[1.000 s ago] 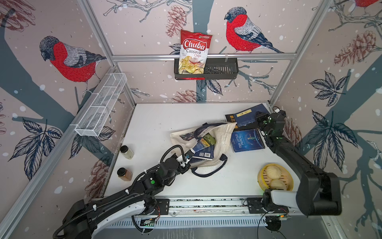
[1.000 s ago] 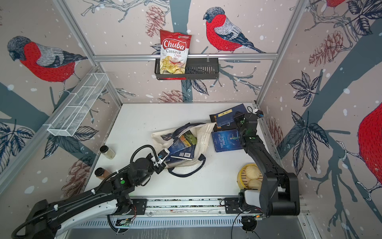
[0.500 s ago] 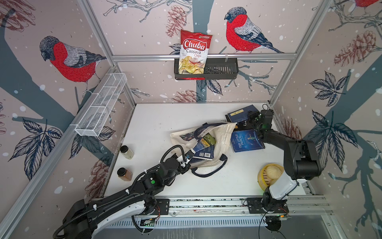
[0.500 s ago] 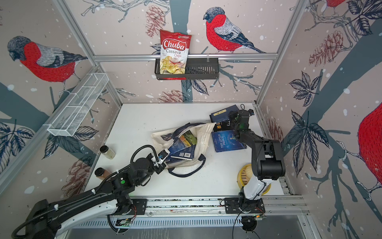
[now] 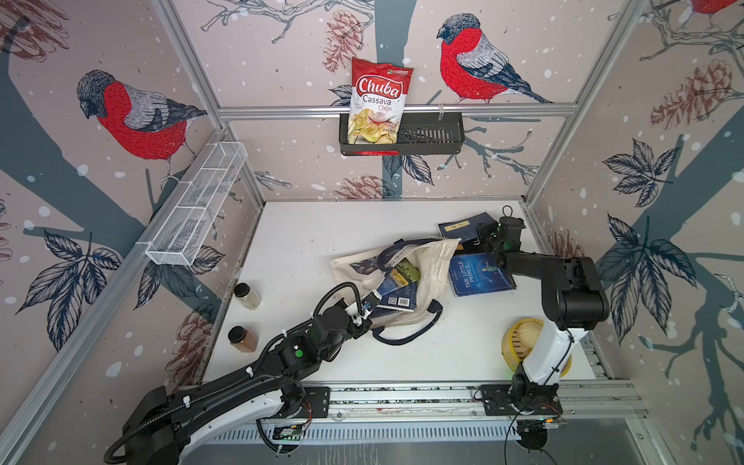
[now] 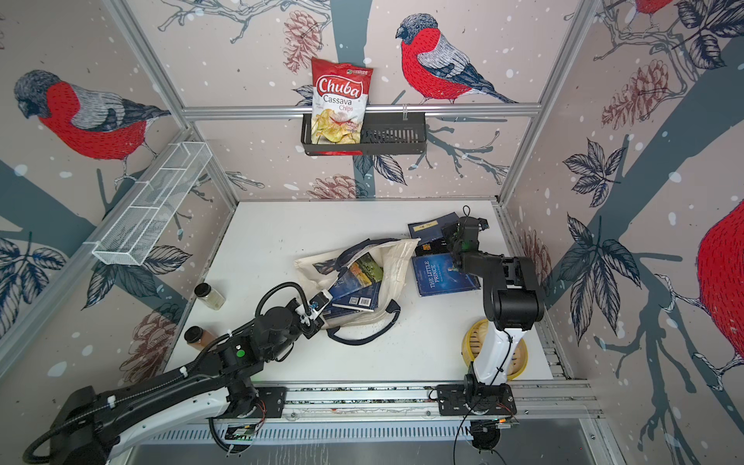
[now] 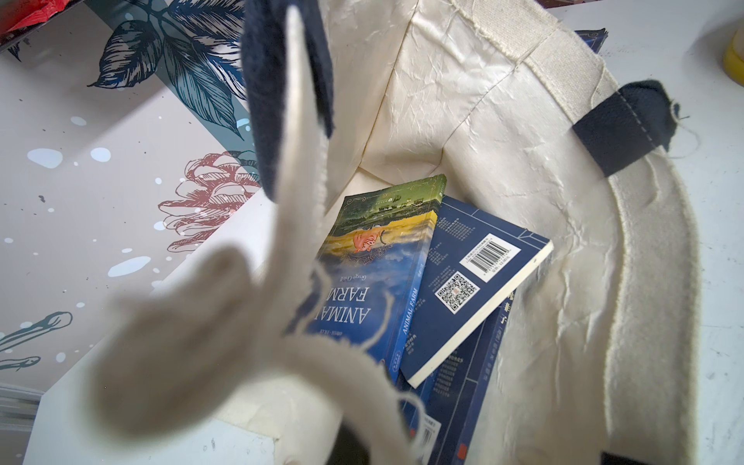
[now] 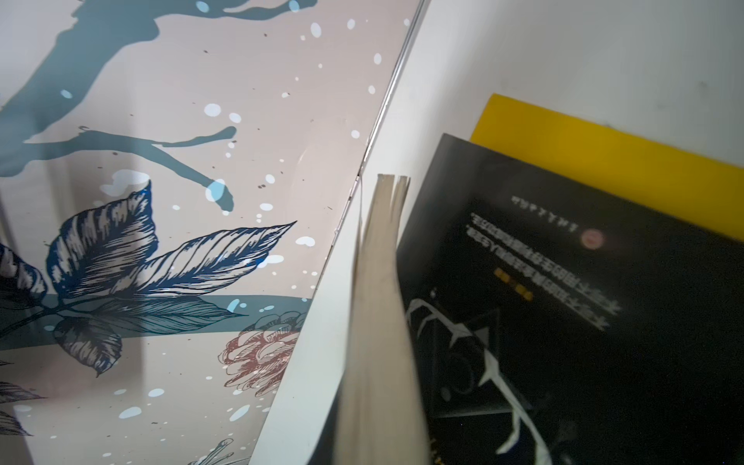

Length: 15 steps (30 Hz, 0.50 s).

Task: Take out the books from the canvas bag
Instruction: Place the book on the book.

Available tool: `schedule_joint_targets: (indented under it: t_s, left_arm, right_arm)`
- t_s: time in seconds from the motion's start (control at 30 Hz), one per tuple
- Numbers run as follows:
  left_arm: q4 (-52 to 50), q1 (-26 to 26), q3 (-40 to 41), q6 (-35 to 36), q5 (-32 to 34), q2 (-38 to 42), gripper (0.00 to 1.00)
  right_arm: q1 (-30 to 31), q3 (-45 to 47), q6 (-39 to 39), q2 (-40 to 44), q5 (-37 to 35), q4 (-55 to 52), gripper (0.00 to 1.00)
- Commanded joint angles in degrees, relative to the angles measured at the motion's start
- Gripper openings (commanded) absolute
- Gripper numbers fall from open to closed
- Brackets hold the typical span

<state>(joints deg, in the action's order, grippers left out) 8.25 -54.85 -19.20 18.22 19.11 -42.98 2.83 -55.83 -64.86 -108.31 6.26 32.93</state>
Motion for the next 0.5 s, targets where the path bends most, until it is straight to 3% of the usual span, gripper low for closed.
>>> schedule_joint_targets:
  t_s: [0.0,0.1,0.27,0.47]
  left_arm:
    - [3.34,0.14,-0.40,0.50,-0.70,0.13,0.00]
    - [3.36,0.09,-0.35,0.64,-0.71,0.29,0.00]
    - [3.44,0.08,-0.40,0.60,-0.83,0.13,0.00]
    - [3.18,0.10,-0.50,0.60,-0.88,0.21,0.00]
  right_arm:
    - [-0.11,0.05,-0.48,-1.07,-0.90,2.24,0.06]
    - [-0.40,0.55,-1.00,-1.41,-0.81,1.10,0.08]
    - [-0.62,2.52,-1.67,-0.31,-1.11,1.22,0.33]
    - [-1.02,3.44,-3.44,0.13,-0.53,-1.64,0.50]
